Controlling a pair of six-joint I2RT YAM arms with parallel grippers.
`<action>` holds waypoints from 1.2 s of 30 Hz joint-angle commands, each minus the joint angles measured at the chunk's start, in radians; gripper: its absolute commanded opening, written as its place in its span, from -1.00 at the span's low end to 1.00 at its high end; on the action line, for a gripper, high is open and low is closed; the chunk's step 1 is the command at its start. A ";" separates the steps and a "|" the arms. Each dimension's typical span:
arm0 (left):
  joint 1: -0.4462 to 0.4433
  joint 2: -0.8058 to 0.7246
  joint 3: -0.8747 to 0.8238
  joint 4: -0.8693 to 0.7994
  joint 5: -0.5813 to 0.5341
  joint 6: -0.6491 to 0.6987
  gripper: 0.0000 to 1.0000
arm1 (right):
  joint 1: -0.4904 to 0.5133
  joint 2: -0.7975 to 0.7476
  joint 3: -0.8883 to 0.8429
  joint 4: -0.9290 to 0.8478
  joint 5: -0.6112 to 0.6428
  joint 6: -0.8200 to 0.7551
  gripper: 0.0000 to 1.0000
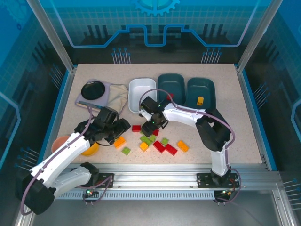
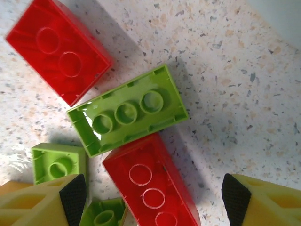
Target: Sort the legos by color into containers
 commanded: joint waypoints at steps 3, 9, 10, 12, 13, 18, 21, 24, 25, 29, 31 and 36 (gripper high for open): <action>-0.004 -0.031 -0.012 -0.042 -0.030 -0.034 0.52 | 0.016 0.057 0.045 -0.070 0.051 -0.014 0.52; -0.003 -0.038 -0.004 -0.046 -0.029 -0.026 0.52 | 0.016 0.083 0.058 -0.082 0.086 -0.005 0.19; -0.004 -0.037 -0.004 -0.043 -0.029 -0.027 0.52 | 0.015 0.085 0.059 -0.084 0.093 -0.002 0.12; -0.003 -0.036 -0.006 -0.039 -0.026 -0.025 0.52 | 0.011 0.082 0.054 -0.082 0.104 0.003 -0.06; -0.004 -0.035 -0.007 -0.034 -0.026 -0.024 0.52 | 0.009 0.075 0.050 -0.080 0.112 0.005 -0.16; -0.005 -0.010 0.009 0.004 0.005 0.006 0.51 | -0.005 -0.051 0.020 -0.074 0.172 0.036 -0.35; -0.011 0.020 0.038 0.044 0.033 0.045 0.52 | -0.052 -0.156 0.017 -0.080 0.195 0.097 -0.37; -0.019 0.061 0.080 0.081 0.045 0.073 0.52 | -0.133 -0.192 0.046 -0.073 0.166 0.154 -0.38; -0.018 0.078 0.100 0.092 0.046 0.084 0.52 | -0.163 -0.182 0.067 -0.069 0.144 0.171 -0.38; -0.023 0.147 0.175 0.112 0.051 0.116 0.52 | -0.266 -0.061 0.217 -0.087 0.049 0.229 -0.38; -0.025 0.183 0.209 0.115 0.057 0.130 0.52 | -0.300 0.031 0.316 -0.115 0.020 0.242 -0.38; -0.033 0.256 0.262 0.116 0.078 0.144 0.51 | -0.350 0.221 0.518 -0.199 -0.020 0.283 -0.36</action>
